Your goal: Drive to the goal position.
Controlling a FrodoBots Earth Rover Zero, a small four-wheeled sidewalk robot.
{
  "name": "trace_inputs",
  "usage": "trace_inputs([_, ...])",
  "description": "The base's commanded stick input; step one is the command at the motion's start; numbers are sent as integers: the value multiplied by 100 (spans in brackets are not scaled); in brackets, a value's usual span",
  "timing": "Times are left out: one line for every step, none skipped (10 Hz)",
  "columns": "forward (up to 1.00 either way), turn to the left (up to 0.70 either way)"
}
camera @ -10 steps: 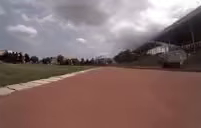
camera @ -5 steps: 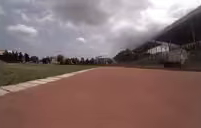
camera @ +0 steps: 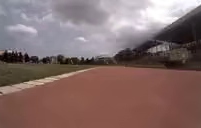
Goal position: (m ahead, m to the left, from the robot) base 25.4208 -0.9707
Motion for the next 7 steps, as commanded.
trace_inputs([45, -27])
trace_inputs([45, -27])
trace_inputs([45, -27])
trace_inputs([45, -27])
trace_inputs([45, -27])
trace_inputs([45, -27])
trace_inputs([45, -27])
